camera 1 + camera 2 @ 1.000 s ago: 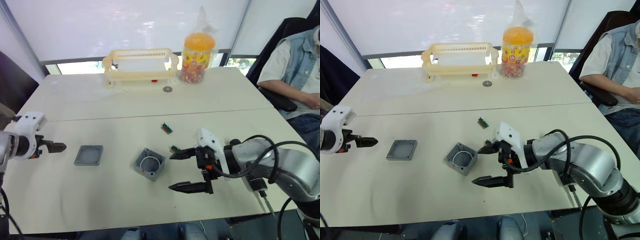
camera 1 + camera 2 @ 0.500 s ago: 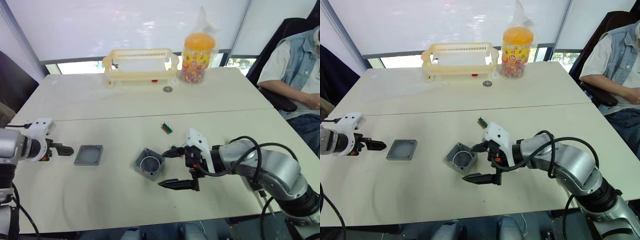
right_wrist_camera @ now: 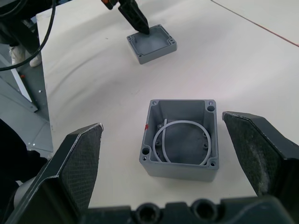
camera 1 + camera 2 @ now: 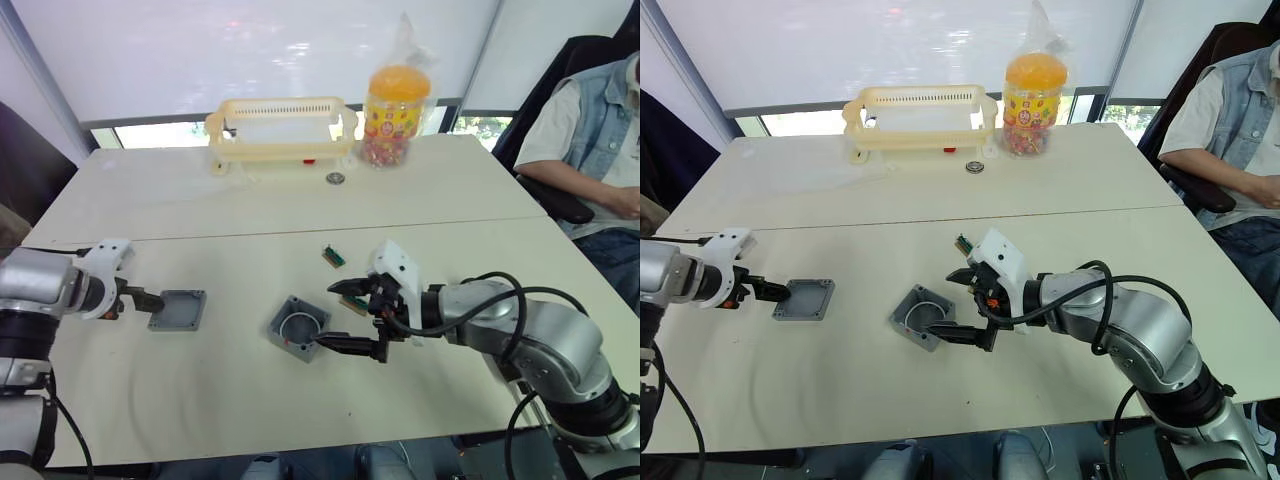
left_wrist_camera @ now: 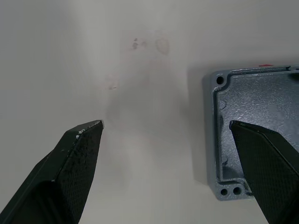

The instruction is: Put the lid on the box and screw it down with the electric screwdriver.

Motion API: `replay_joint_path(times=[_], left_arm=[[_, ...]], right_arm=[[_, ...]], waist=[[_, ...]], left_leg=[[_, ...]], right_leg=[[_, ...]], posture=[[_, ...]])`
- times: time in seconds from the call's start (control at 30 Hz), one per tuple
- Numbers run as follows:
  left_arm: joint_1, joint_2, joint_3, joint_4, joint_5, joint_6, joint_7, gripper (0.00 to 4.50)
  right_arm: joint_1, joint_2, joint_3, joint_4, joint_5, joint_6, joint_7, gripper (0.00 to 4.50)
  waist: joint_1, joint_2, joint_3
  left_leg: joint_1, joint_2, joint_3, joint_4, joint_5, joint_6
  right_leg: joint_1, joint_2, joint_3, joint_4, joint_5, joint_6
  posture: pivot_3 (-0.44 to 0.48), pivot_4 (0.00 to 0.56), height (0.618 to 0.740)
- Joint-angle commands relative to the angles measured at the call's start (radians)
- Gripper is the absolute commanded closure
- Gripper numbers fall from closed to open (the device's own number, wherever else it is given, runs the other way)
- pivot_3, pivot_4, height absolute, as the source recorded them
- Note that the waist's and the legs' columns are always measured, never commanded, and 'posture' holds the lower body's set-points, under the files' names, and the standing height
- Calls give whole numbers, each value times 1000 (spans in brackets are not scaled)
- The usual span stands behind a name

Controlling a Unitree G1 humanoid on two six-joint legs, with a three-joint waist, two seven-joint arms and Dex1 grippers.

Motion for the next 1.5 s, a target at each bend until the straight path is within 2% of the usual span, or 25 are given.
replay_joint_path(times=[0.03,0.13,0.23,0.47,0.7,0.8,0.93,1.03,1.1,1.2,1.37,1.5], left_arm=[[-25,7,-19,5,5,-14,-3,47],[-19,-5,-38,8,4,-12,-1,47],[-4,-17,-51,8,1,-8,-2,779],[38,-50,-15,5,-5,-2,23,4342],[30,-41,123,21,-9,-13,81,4428],[21,-36,192,-3,-23,-81,91,4428],[-14,-66,300,-130,-69,-258,92,4428],[-49,-130,358,-196,-80,-416,137,4428],[-99,-219,398,-259,-104,-497,201,4428],[-138,-331,414,-314,-120,-592,263,4428],[-171,-454,378,-353,-140,-706,302,4428],[-178,-499,365,-372,-174,-732,295,4428]], right_arm=[[-3,18,-26,-38,8,1,-20,0],[-1,25,-23,-38,3,2,-33,0],[-4,30,-21,-34,1,2,-46,0],[-4,27,-26,-16,-11,-7,-52,0],[8,22,-44,23,-22,-36,-32,0],[3,44,-69,56,-10,-47,-30,0],[-68,163,-159,151,60,-20,-89,0],[-143,239,-190,223,72,2,-145,0],[-231,343,-238,316,72,-22,-232,0],[-333,433,-292,428,60,-55,-297,0],[-472,485,-309,559,31,-101,-316,0],[-502,477,-310,616,-1,-122,-313,0]], waist=[[0,0,0],[0,0,0],[0,0,0],[0,2,-1],[-4,2,-1],[-4,1,-1],[1,-1,1],[6,-1,1],[3,-1,1],[2,-1,1],[-5,-1,0],[-7,-1,0]], left_leg=[[0,0,0,0,0,0],[0,0,0,0,0,0],[0,0,0,0,0,0],[7,0,0,-1,0,0],[8,0,0,-1,0,0],[7,1,0,-1,0,0],[5,2,0,-1,1,-2],[4,0,-1,-1,2,-4],[4,-1,0,-1,2,-5],[2,-1,-1,-1,3,-6],[-9,-2,1,-2,8,-14],[-10,-2,1,-2,7,-13]], right_leg=[[0,0,0,0,0,0],[0,0,0,0,0,0],[0,0,0,0,0,0],[6,0,1,0,0,0],[6,0,1,1,0,0],[4,1,1,1,0,0],[3,0,1,1,0,-1],[3,-3,0,0,1,-1],[3,-5,0,0,1,0],[1,-5,0,0,2,-1],[-11,-5,1,1,2,0],[-12,-4,1,2,2,0]], posture=[[0,150,740],[0,150,740],[0,150,740],[0,150,740],[0,150,740],[0,150,740],[0,150,740],[0,150,740],[0,150,740],[0,150,740],[0,150,740],[0,150,740]])
